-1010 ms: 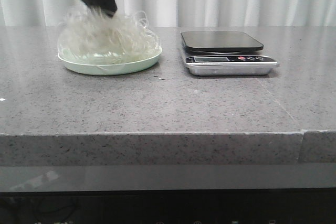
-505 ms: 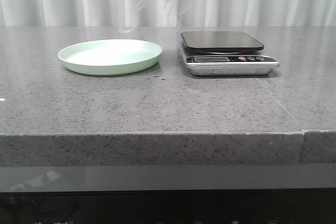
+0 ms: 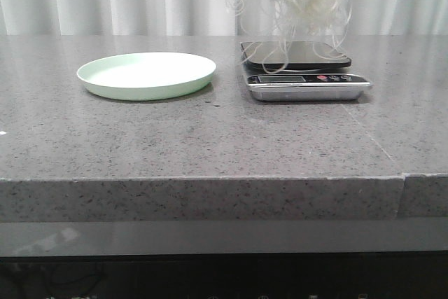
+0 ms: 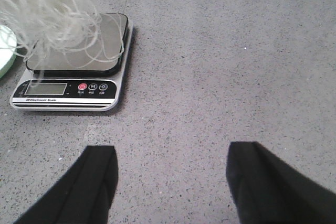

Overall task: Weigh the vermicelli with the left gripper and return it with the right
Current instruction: 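Lower the vermicelli onto the scale pan and open the left gripper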

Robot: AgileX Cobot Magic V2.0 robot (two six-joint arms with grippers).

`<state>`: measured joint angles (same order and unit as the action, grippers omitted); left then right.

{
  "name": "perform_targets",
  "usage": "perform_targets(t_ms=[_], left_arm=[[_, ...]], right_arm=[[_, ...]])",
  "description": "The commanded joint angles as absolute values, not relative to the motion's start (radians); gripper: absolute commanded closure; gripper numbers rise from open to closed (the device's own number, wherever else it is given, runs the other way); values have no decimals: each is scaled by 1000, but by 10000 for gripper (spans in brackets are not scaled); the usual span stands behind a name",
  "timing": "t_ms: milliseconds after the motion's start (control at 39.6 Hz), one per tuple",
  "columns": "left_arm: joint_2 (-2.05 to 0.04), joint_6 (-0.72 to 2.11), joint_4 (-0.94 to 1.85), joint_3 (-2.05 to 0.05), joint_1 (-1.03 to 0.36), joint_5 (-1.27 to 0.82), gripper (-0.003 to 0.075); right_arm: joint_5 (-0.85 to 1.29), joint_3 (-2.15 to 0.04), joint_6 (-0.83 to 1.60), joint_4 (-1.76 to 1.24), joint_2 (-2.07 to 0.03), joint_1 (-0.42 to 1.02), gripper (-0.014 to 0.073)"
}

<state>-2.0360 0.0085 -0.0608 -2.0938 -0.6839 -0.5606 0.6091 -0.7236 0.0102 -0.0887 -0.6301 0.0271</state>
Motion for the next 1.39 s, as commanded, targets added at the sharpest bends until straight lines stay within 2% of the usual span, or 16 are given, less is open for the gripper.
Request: perform_targets(t_ms=[0, 379, 429, 555, 656, 1010, 1212, 1363], left_arm=[[-2020, 7, -59, -2173, -690, -415, 565], [-2152, 7, -41, -2241, -690, -372, 557], [-2152, 7, -41, -2241, -690, -386, 533], [-2152, 7, -41, -2241, -690, -396, 376], [-2152, 7, -41, -2241, -685, -419, 298], [-2010, 7, -96, -2241, -685, -517, 293], [-1864, 7, -100, -2241, -685, -658, 293], [-1756, 7, -100, -2241, -685, -846, 293]], right_arm=[[544, -750, 18, -82, -638, 22, 34], [544, -750, 18, -82, -638, 22, 34], [544, -750, 18, -82, -638, 22, 34], [544, -750, 18, -82, -638, 22, 34], [544, -750, 18, -82, -638, 22, 34], [544, -750, 18, -82, -638, 22, 34], [544, -750, 18, -82, -638, 22, 34], [544, -750, 18, -82, -638, 22, 34]])
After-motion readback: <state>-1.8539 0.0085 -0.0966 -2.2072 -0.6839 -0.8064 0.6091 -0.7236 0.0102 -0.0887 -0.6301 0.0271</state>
